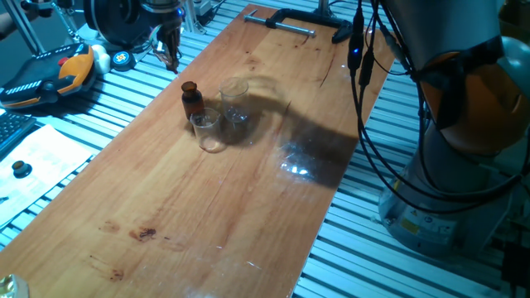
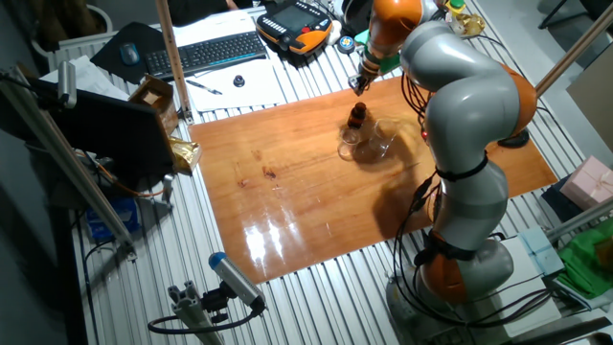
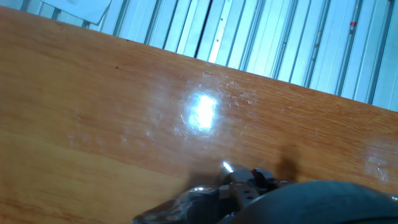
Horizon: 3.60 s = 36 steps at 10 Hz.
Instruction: Transfer liquid using a dropper
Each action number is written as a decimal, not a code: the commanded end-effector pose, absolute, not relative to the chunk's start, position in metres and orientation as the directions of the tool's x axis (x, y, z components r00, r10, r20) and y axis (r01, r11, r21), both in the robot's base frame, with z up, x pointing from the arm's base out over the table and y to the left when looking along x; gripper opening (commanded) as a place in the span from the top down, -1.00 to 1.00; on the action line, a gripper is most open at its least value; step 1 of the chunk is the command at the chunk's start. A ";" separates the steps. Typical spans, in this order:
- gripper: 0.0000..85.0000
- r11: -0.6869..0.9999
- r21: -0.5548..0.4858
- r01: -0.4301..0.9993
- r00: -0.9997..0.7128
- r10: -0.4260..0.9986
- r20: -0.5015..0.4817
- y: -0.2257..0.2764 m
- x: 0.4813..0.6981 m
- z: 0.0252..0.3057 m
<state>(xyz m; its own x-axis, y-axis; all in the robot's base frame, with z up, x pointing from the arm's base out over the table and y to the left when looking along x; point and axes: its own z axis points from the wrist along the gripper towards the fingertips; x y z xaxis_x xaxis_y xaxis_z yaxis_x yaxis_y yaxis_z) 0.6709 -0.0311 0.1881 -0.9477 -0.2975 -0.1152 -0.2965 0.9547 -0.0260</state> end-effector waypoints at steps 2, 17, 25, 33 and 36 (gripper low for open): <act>0.96 0.956 -0.021 -0.294 -0.950 -0.294 -0.101 -0.031 0.671 0.188; 0.98 0.953 -0.039 -0.302 -0.946 -0.304 -0.107 -0.030 0.666 0.177; 0.80 0.955 -0.047 -0.292 -0.949 -0.295 -0.112 -0.033 0.661 0.166; 0.48 0.957 -0.069 -0.281 -0.949 -0.287 -0.127 -0.031 0.659 0.154; 0.48 0.955 -0.071 -0.286 -0.948 -0.293 -0.126 -0.031 0.659 0.150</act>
